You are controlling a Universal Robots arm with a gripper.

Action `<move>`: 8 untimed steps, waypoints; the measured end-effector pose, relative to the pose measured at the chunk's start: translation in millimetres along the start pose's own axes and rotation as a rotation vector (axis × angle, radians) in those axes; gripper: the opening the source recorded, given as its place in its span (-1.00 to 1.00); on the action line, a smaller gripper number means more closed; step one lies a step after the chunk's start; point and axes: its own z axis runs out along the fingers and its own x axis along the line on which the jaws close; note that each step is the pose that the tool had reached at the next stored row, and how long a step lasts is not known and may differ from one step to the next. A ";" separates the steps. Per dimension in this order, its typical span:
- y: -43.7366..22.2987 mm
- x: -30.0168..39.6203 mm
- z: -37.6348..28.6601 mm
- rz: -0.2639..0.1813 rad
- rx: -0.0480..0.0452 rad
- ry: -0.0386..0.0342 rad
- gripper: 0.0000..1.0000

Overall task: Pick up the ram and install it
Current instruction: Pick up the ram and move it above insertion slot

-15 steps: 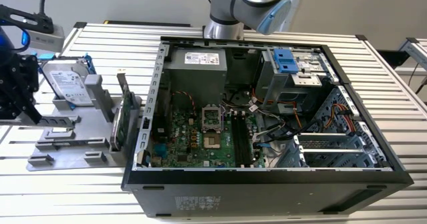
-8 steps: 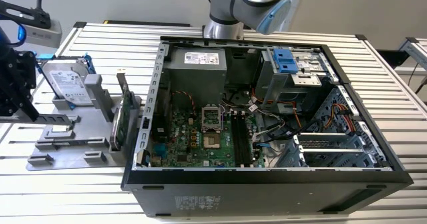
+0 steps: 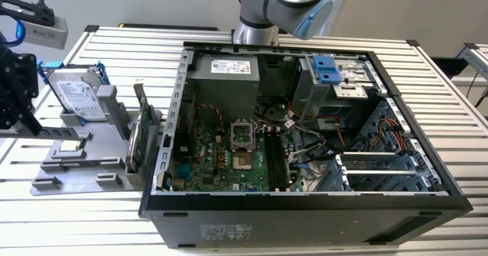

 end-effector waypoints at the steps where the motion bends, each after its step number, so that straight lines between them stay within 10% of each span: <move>1: 0.0 0.0 -0.9 0.000 -0.0001 0.0000 -1.00; 8: 0.2 0.3 -7.4 0.000 -0.0001 0.0000 -1.00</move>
